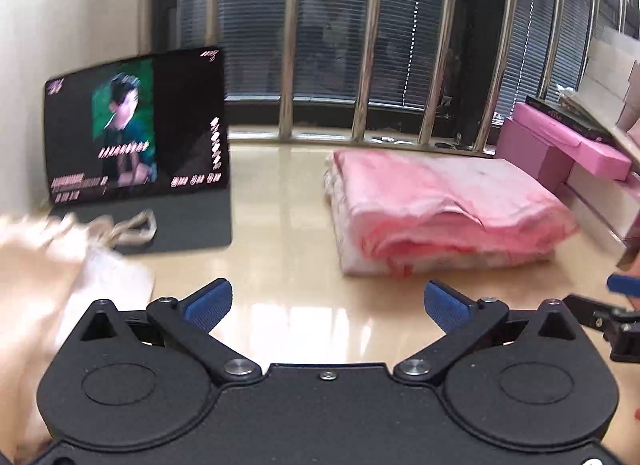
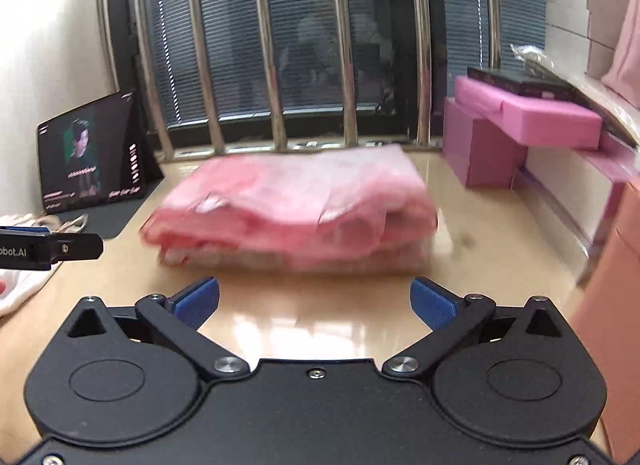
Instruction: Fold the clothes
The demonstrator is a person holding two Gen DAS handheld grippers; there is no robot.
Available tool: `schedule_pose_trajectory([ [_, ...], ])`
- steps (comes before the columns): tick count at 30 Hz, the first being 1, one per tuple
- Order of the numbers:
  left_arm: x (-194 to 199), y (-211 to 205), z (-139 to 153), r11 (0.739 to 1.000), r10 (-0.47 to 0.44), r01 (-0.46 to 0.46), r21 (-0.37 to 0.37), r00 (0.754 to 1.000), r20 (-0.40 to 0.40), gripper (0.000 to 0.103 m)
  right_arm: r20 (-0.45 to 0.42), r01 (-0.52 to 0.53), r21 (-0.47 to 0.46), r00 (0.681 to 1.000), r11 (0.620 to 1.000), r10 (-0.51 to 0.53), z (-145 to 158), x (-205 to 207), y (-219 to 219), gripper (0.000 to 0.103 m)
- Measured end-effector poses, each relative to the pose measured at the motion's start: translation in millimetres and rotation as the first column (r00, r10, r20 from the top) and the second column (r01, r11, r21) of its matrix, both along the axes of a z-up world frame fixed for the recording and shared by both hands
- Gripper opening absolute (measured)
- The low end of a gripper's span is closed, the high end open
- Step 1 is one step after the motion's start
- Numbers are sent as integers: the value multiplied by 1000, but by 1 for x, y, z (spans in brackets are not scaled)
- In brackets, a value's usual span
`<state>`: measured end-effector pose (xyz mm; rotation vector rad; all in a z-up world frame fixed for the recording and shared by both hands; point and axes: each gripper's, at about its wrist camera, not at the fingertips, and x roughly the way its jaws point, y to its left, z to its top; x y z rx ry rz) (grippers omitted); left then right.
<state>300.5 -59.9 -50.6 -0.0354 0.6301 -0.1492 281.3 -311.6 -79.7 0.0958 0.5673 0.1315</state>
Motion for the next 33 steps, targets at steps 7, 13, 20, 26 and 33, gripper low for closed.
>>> schedule_pose_trajectory([
  [7, -70, 23, 23, 1000, 2, -2, -17, 999, 38, 103, -14, -42, -20, 999, 999, 41, 10, -66, 12, 103],
  [13, -134, 27, 50, 1000, -16, 18, -25, 998, 57, 103, -1, -73, -33, 997, 997, 73, 37, -131, 25, 103],
  [20, -210, 32, 74, 995, -99, 99, -3, 995, 23, 103, -105, -119, 77, 986, 990, 127, 72, -205, 33, 103],
  [26, -256, 43, 76, 995, -101, 101, -3, 993, -59, 103, -177, -55, 151, 981, 987, 82, 85, -261, 40, 103],
  [33, -299, 47, 55, 994, -90, 101, 49, 978, -186, 103, -283, -55, 185, 953, 981, 107, 77, -298, 62, 103],
])
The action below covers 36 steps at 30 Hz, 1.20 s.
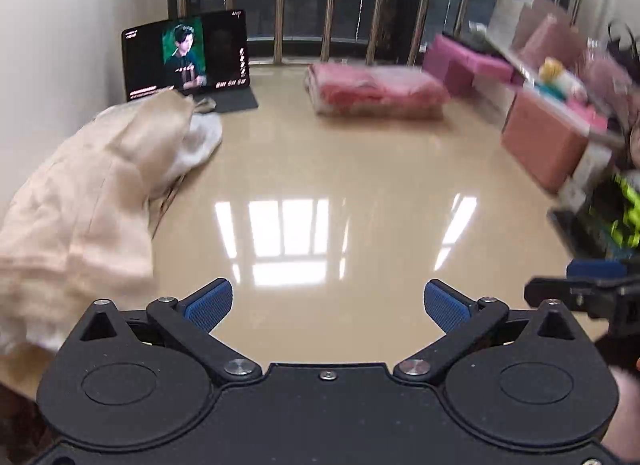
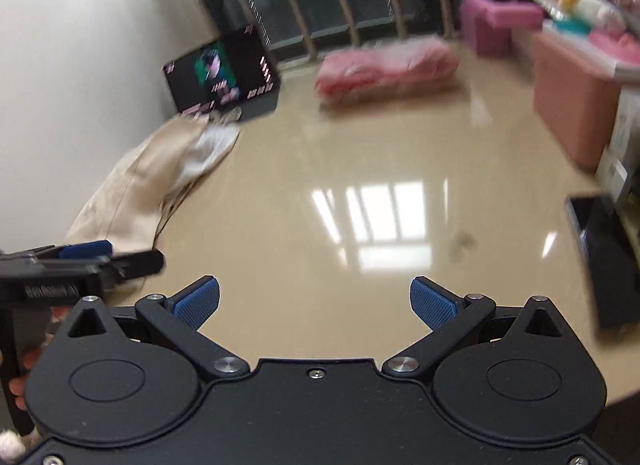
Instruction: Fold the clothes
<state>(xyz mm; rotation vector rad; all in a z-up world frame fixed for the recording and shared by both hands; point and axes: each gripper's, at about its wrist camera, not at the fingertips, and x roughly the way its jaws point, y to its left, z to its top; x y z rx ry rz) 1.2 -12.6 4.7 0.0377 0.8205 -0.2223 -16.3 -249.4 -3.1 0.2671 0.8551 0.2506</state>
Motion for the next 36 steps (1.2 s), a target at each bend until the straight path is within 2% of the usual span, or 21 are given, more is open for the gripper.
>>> schedule_pose_trajectory([
  [6, -20, 8, -23, 998, 58, -56, 38, 997, -56, 103, 7, 35, -62, 999, 997, -35, -11, -20, 18, 103],
  [8, -21, 8, -20, 997, 61, -59, 40, 998, -35, 103, 14, 37, -86, 999, 996, -36, -10, -22, 21, 103],
  [13, -24, 8, -19, 997, 70, -69, 31, 997, -39, 103, 14, 48, -130, 999, 990, -47, -8, -27, 25, 103],
  [17, -22, 6, -18, 998, 66, -66, -6, 997, -44, 103, -18, 92, -78, 995, 993, -94, -13, -24, 14, 103],
  [22, -26, 1, -17, 997, 64, -63, 35, 998, -16, 103, -47, 107, -40, 993, 993, -109, -17, -21, 9, 100],
  [29, -23, 8, -19, 995, 99, -99, -11, 994, -43, 103, -40, 95, -83, 994, 992, -99, -16, -21, 16, 100],
  [36, -23, 5, -19, 996, 87, -87, 5, 995, -43, 103, -38, 96, -85, 994, 992, -99, -16, -22, 16, 100],
])
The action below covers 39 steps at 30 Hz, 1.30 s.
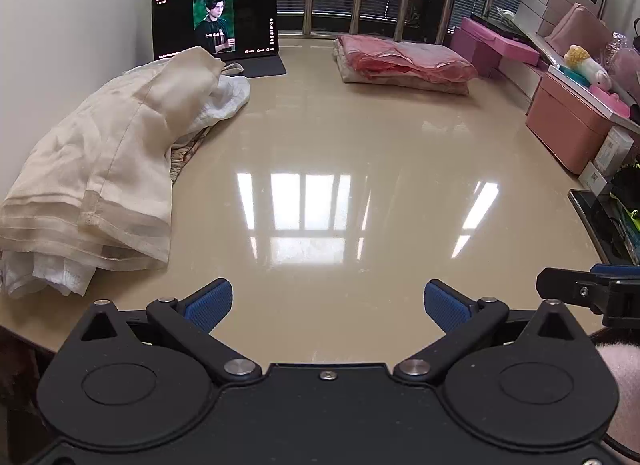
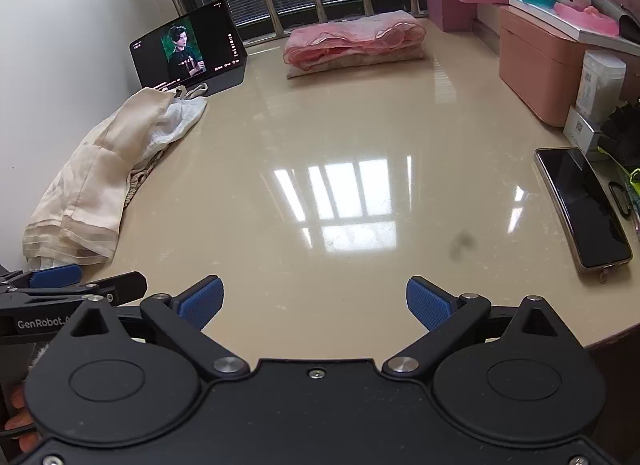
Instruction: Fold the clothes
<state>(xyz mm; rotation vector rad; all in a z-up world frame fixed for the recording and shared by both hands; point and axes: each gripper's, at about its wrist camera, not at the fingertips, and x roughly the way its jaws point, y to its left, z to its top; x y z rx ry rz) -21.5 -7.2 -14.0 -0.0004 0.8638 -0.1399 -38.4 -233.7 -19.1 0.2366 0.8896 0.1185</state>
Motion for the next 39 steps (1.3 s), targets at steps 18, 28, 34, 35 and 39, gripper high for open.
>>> schedule_pose_trajectory([
  [18, 2, 2, 0, 1000, 18, -18, -11, 1000, 2, 103, -6, 1, 0, 1000, 1000, -1, 0, 1, -2, 100],
  [28, 1, 2, 1, 1000, 17, -17, -8, 1000, 7, 103, -1, 3, 14, 1000, 1000, -3, 1, -1, -4, 100],
  [34, 1, 0, 1, 1000, 18, -18, -6, 1000, 8, 103, 1, 1, 16, 1000, 1000, -1, 1, -1, -6, 100],
  [35, 1, 0, 1, 1000, 19, -18, -6, 1000, 8, 103, 2, 1, 17, 1000, 1000, -1, 1, -1, -6, 100],
  [39, 1, -1, 1, 1000, 19, -19, -4, 1000, 9, 103, 4, 1, 22, 1000, 1000, -1, 1, -1, -6, 100],
])
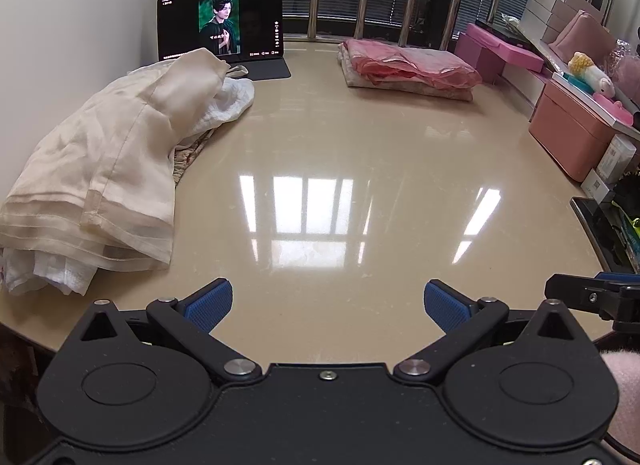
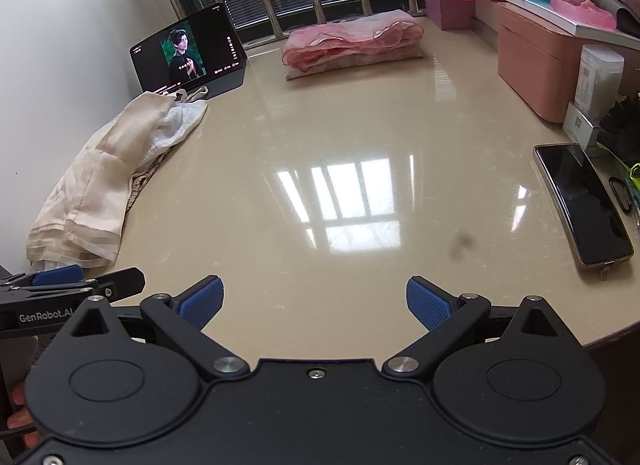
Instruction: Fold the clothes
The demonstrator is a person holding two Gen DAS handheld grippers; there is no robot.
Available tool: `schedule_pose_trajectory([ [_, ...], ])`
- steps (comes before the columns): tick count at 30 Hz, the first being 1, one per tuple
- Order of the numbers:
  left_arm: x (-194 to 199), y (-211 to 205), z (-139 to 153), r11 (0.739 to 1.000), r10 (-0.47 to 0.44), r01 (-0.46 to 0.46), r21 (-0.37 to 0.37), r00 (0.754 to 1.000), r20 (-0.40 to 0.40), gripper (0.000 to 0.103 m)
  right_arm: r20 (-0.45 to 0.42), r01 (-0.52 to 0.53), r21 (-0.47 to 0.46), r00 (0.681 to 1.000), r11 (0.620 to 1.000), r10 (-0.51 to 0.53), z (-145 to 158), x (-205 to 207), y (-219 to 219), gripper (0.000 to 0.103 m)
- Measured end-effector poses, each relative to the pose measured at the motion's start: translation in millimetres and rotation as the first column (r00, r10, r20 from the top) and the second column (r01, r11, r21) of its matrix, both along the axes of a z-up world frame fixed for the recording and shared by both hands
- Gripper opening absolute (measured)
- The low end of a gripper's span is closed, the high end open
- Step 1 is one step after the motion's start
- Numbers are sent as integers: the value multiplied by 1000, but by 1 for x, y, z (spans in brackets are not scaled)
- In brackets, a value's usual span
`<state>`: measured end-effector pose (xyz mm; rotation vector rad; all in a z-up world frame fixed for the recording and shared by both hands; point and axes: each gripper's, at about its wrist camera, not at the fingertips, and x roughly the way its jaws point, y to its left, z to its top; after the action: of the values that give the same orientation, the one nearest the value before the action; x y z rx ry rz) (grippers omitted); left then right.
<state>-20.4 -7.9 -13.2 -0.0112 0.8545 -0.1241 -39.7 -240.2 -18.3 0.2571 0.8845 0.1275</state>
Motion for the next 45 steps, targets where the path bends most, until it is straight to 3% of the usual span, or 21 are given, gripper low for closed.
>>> schedule_pose_trajectory([
  [45, -2, 0, 2, 1000, -3, 3, -1, 1000, 11, 103, 13, 1, 8, 1000, 1000, -1, 1, 0, -1, 100],
])
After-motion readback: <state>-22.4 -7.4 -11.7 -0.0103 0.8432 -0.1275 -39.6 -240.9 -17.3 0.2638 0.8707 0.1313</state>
